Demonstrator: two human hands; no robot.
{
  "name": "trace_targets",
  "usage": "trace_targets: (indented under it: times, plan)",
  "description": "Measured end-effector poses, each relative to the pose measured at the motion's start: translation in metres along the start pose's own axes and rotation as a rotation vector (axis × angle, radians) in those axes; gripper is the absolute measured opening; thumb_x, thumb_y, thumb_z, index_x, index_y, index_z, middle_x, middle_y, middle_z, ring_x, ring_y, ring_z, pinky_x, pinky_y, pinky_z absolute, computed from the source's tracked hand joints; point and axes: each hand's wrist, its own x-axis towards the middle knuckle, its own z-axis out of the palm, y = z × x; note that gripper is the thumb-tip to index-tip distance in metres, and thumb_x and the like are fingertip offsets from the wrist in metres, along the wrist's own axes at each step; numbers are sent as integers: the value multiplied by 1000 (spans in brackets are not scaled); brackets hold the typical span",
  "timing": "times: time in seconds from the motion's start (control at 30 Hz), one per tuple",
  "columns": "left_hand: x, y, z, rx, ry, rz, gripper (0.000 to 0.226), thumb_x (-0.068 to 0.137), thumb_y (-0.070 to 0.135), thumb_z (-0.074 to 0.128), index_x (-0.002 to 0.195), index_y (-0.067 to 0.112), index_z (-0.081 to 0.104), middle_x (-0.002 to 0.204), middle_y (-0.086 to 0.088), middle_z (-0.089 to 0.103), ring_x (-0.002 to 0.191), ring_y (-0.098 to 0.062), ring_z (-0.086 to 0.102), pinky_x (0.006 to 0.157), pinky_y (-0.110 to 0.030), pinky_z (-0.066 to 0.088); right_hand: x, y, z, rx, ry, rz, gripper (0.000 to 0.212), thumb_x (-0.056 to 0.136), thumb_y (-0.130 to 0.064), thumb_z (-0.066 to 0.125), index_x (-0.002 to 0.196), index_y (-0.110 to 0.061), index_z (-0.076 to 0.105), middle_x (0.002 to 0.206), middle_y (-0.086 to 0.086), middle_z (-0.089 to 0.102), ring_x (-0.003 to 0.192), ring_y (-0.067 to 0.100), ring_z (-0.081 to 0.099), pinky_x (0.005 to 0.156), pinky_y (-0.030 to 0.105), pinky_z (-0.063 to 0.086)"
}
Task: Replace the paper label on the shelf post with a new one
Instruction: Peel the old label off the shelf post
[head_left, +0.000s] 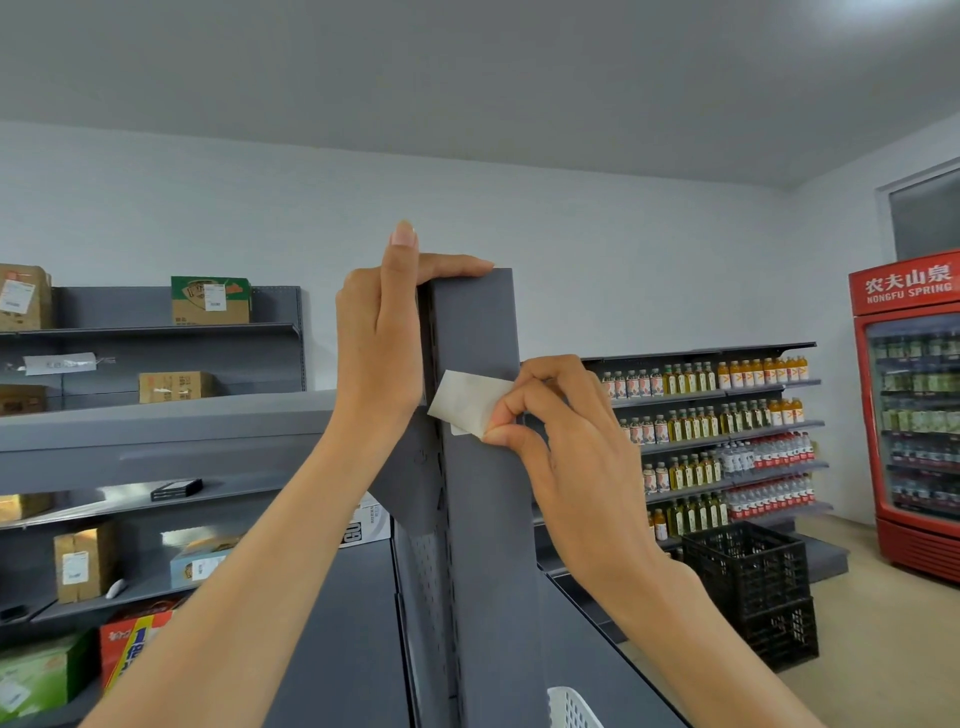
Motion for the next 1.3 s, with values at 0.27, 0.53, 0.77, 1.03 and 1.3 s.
trace_targets:
  times: [0.27,0.53,0.77,1.03,1.3]
  plan:
    - [1,0,0,-12,-11,4,63,110,24,24,87,12,81,93,-4,81,98,-16,72,93,-27,50,-5,1,-1,3,-17,15,14,82,-13,72,77,-21,62,105,-20,47,97,-1,47,55,33,54]
    - [1,2,-1,5,-26,22,61,110,21,24,86,13,79,91,-2,80,97,-18,71,87,-23,50,-8,2,-6,18,-64,23,12,83,-16,73,78,-22,64,105,-22,46,96,2,51,58,33,56]
    - [2,-1,-2,9,-43,37,59,109,20,25,91,10,80,95,-5,80,98,-14,72,88,-19,50,-10,1,-13,8,-137,27,10,86,-17,70,80,-22,64,105,-23,46,96,-2,48,61,30,55]
    - [1,-2,-2,-2,-45,17,58,107,17,25,91,8,80,98,-6,80,101,-13,71,93,-27,51,-15,0,-16,-25,-188,32,11,87,-19,69,80,-24,63,106,-19,51,96,0,51,61,35,56]
    - [0,0,-1,2,-37,9,58,107,15,25,91,8,80,98,-4,79,100,-12,70,91,-22,50,-23,-1,-18,-8,-235,56,9,89,-20,66,81,-24,63,105,-23,47,97,-1,50,65,33,56]
